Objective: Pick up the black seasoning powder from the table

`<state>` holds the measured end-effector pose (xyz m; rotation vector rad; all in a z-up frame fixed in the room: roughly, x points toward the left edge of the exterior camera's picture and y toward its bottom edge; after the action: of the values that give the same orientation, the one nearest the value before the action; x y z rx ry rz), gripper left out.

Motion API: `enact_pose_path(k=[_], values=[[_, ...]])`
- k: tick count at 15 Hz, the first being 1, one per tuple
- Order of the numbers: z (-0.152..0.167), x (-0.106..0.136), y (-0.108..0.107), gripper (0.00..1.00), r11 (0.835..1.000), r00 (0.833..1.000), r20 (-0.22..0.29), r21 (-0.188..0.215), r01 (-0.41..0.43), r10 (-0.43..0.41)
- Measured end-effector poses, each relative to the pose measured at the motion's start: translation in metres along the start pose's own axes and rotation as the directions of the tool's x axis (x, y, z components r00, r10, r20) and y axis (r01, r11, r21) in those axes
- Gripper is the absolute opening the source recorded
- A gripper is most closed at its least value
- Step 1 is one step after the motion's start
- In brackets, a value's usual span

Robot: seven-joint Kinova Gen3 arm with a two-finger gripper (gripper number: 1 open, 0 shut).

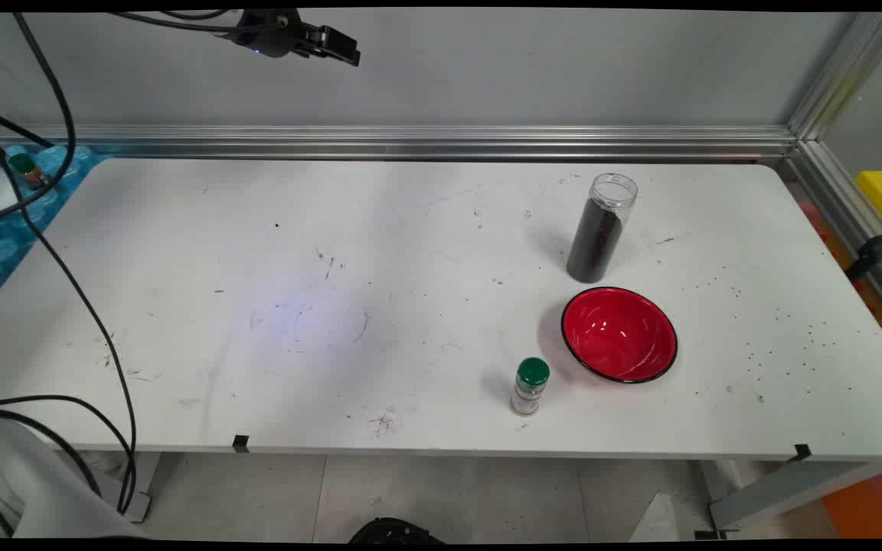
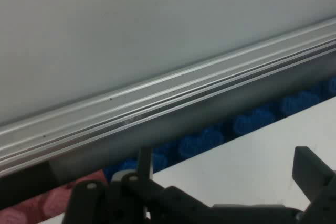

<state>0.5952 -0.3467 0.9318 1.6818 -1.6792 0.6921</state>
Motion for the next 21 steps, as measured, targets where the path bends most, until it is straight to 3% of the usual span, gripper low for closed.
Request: enact_pose_path(k=[9,11,13,15,17,21], values=[[0.008,-0.003,0.006,1.00,0.999,1.000,0.026,-0.042,-0.005,0.006],[0.009,-0.005,0.010,1.00,0.998,0.999,0.034,-0.064,-0.023,0.026],[0.009,-0.008,0.017,1.00,0.990,0.995,0.048,-0.114,-0.080,0.086],[0.008,-0.011,0.027,1.00,0.974,0.986,0.054,-0.174,-0.146,0.158],[0.008,-0.015,0.038,1.00,0.946,0.970,0.053,-0.241,-0.217,0.237],[0.010,-0.018,0.051,1.00,0.892,0.938,0.040,-0.324,-0.314,0.344]])
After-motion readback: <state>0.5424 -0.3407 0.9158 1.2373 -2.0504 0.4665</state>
